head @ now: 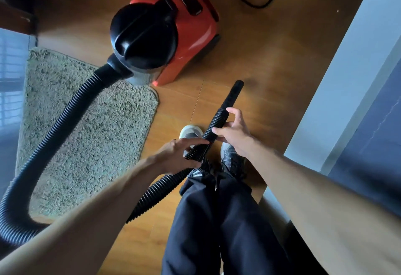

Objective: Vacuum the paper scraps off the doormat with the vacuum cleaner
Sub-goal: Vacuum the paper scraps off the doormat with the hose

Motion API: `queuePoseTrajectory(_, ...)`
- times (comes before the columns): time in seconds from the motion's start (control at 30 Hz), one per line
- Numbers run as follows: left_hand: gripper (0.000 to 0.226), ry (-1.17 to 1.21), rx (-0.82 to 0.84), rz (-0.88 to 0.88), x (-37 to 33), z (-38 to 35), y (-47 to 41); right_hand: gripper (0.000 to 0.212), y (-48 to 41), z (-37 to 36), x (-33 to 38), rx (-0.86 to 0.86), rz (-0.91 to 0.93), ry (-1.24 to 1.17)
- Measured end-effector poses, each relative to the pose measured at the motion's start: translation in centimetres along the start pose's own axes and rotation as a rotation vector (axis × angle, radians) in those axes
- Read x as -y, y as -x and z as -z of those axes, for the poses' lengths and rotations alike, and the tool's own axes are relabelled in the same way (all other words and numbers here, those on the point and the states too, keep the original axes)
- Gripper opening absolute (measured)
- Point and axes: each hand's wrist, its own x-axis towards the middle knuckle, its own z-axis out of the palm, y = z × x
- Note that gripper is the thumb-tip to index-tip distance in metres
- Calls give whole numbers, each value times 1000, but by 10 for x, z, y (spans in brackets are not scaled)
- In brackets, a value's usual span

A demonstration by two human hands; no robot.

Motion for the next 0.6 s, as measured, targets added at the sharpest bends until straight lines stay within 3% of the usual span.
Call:
queuePoseTrajectory(0.23, 73, -70, 5, 38, 10, -9, -22, 78, 0, -9, 10, -16, 10, -22)
queuePoseTrajectory(0.47, 69, -213, 82, 79, 6, -10, -31, 72, 4, -8, 14, -37, 79, 165)
queuePoseTrajectory(0.6, 70, -206, 17, 83, -4, -3, -30, 70, 15, 2, 29, -26, 182, 440)
